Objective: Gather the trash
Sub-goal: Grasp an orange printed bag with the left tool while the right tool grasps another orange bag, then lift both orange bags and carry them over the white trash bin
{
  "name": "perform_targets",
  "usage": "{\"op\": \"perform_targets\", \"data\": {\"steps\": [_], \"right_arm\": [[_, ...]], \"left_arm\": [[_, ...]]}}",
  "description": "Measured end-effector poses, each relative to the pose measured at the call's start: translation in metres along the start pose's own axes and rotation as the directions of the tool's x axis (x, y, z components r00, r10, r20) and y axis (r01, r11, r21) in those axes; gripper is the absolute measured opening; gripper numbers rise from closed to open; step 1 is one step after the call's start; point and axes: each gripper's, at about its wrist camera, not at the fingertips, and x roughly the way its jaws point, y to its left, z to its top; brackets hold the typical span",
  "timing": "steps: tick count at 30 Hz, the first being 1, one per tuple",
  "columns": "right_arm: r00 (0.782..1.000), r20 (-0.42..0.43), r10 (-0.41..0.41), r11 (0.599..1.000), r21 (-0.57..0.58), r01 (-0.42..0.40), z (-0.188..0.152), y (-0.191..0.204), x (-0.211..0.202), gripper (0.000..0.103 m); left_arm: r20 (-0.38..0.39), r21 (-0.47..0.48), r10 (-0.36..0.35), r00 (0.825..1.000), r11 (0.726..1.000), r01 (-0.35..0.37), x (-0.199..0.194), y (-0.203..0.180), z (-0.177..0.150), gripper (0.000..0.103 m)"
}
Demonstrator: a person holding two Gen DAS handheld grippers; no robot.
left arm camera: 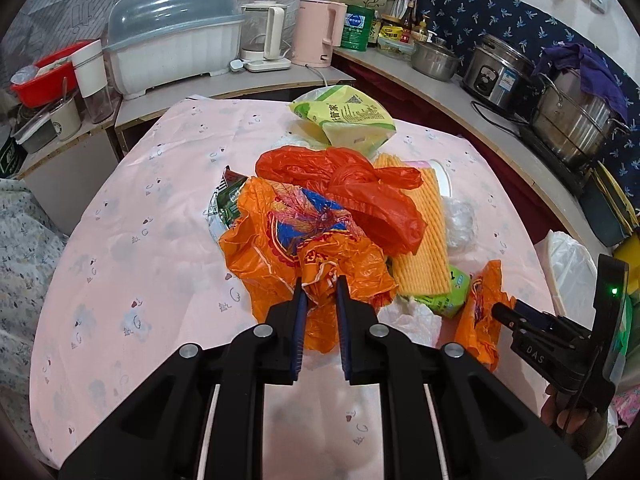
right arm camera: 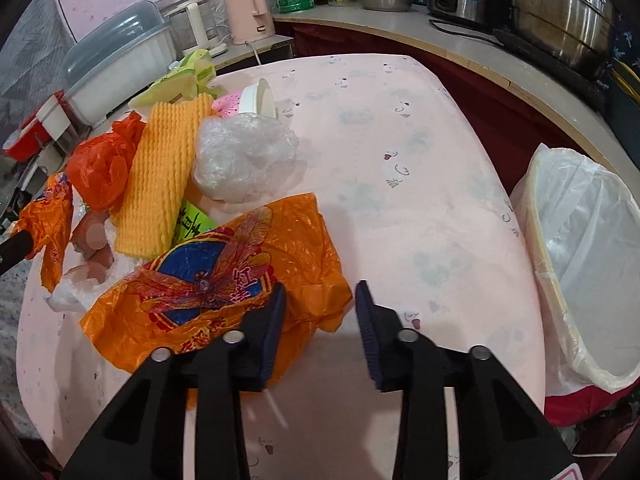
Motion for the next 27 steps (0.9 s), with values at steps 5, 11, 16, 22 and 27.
{"op": "perform_targets", "data": {"steps": [5,11,16,22,27], "right_arm": [[0.999,0.032,0.021,1.000,-0.012,-0.021,-0.003,0.004,-0.017,0.015],[0.993,0.118,0.030,0.999,0.010,-0.032,-0.002,-0.006,-0.052,0.011],[0.978,0.209,0.017,0.999,0.039,-0.026,0.005,-0.023,-0.092,0.011],[0.954,0.297,-0.031,0.997,0.081,0.007,0.008,-0.054,-0.131,0.011],[0.935,0.341,-0.096,0.989,0.141,0.050,0.007,-0.094,-0.157,0.011]], "left_arm": [[0.021,0.009,-0.002,1.000,1.000,0.001,-0.015,-0.006,-0.001,0.014],[0.070,0.033,-0.021,0.997,0.999,0.018,-0.039,-0.021,0.001,0.014],[0.106,0.075,-0.058,0.993,0.996,0.050,-0.056,-0.046,0.006,0.014],[0.134,0.142,-0.124,0.983,0.984,0.105,-0.071,-0.090,0.010,0.014],[0.128,0.211,-0.186,0.974,0.965,0.157,-0.074,-0.135,0.009,0.014]]}}
